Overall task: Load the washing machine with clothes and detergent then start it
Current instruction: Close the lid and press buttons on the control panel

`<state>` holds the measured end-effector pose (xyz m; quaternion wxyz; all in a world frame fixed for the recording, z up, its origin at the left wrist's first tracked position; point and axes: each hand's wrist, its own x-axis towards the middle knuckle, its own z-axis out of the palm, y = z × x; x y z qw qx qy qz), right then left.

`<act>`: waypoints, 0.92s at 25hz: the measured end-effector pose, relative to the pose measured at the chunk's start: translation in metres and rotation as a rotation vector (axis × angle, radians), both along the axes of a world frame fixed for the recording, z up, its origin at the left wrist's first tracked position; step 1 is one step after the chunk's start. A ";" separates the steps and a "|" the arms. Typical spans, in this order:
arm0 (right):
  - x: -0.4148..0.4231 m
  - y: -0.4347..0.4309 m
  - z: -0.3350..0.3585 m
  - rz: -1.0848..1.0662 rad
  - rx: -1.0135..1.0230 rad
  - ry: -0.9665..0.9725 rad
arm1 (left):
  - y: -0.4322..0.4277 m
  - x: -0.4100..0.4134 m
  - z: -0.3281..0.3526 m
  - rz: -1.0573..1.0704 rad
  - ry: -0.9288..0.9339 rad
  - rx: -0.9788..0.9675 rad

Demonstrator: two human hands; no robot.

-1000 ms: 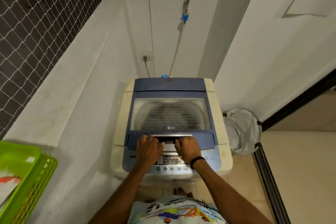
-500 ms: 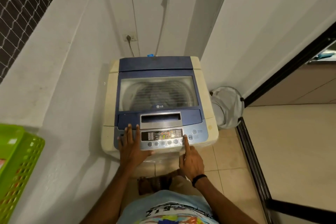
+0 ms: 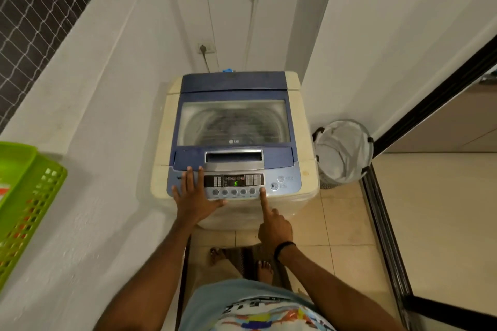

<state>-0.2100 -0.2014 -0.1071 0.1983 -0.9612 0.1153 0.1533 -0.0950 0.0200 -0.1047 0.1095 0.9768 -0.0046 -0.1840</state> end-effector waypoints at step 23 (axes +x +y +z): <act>0.008 0.010 0.014 -0.086 0.007 0.069 | 0.005 0.001 -0.002 0.013 -0.004 -0.077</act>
